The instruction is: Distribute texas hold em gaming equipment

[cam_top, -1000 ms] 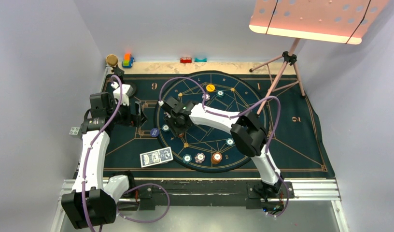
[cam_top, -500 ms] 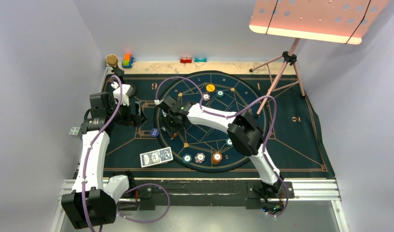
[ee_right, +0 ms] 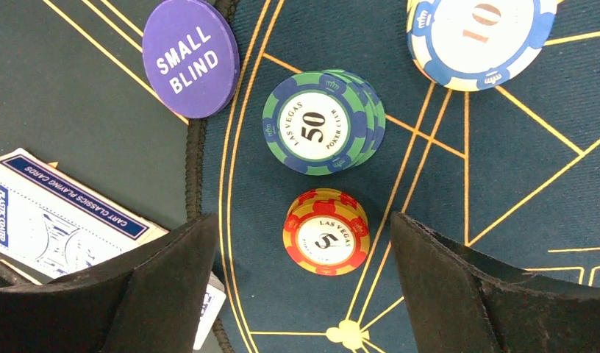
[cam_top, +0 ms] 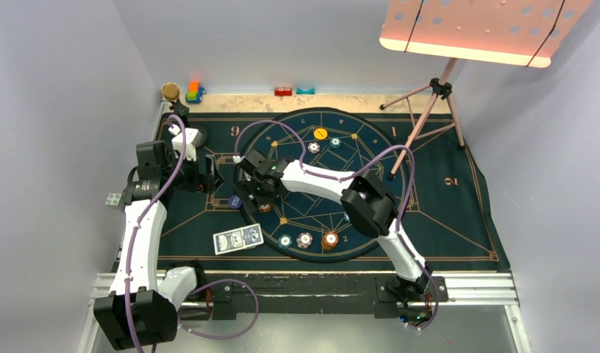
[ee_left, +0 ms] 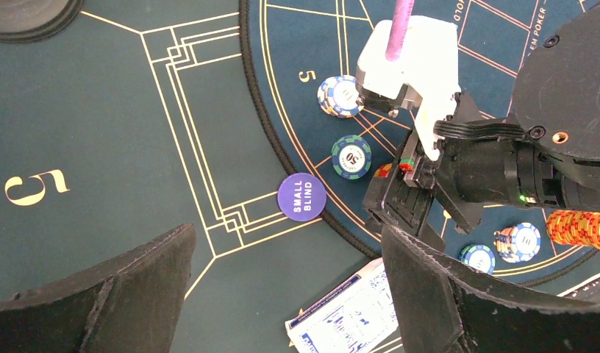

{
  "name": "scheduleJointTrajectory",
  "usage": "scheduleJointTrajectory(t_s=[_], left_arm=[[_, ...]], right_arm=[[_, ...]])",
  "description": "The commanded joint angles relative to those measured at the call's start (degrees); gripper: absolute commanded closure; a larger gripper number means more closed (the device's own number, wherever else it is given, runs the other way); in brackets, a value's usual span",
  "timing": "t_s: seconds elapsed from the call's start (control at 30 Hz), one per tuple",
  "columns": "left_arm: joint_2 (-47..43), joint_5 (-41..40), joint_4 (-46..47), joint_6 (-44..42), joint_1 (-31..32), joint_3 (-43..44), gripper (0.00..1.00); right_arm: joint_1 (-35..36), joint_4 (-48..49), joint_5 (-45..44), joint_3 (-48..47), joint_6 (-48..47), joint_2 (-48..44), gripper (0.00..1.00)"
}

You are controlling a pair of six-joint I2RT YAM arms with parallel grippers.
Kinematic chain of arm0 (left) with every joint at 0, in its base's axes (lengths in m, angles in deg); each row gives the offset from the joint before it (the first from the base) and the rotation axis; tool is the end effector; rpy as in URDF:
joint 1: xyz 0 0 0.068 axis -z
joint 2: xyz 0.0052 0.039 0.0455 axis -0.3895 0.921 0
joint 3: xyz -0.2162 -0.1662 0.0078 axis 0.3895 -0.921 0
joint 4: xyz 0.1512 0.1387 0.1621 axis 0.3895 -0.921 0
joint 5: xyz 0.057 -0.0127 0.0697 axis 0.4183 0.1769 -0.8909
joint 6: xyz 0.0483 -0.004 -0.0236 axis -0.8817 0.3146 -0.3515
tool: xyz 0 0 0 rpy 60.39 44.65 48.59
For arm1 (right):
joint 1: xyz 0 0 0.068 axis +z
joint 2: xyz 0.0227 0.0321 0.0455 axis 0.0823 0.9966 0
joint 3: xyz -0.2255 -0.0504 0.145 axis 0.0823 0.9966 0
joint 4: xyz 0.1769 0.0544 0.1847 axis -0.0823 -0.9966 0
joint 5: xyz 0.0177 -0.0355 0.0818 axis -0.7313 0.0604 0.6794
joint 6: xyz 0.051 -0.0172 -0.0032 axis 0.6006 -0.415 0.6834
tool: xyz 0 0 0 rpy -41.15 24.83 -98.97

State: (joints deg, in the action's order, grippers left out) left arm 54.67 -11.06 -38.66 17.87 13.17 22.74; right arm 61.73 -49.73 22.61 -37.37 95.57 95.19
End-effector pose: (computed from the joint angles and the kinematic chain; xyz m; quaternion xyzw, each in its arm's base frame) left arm 0.1998 0.0173 0.2960 0.0637 0.8942 -0.1711 0.4087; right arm 0.2642 0.4083 0.1778 -0.3157 0.9136 0.1663 0.1948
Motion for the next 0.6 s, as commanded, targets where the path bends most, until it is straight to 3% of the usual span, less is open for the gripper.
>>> scheduleJointTrajectory(t_s=[0.0, 0.3, 0.57], left_arm=[[-0.94, 1.04, 1.15, -0.63, -0.61, -0.38, 0.00], [-0.98, 0.78, 1.13, -0.67, -0.56, -0.38, 0.00], [-0.82, 0.95, 1.30, -0.85, -0.59, -0.56, 0.00]], right_arm=[[-0.40, -1.40, -3.53, -1.12, -0.21, -4.18, 0.09], [-1.12, -3.06, -8.91, 10.88, -0.40, -22.16, 0.02], [-1.12, -4.56, -10.23, 33.33, 2.62, -38.71, 0.02]])
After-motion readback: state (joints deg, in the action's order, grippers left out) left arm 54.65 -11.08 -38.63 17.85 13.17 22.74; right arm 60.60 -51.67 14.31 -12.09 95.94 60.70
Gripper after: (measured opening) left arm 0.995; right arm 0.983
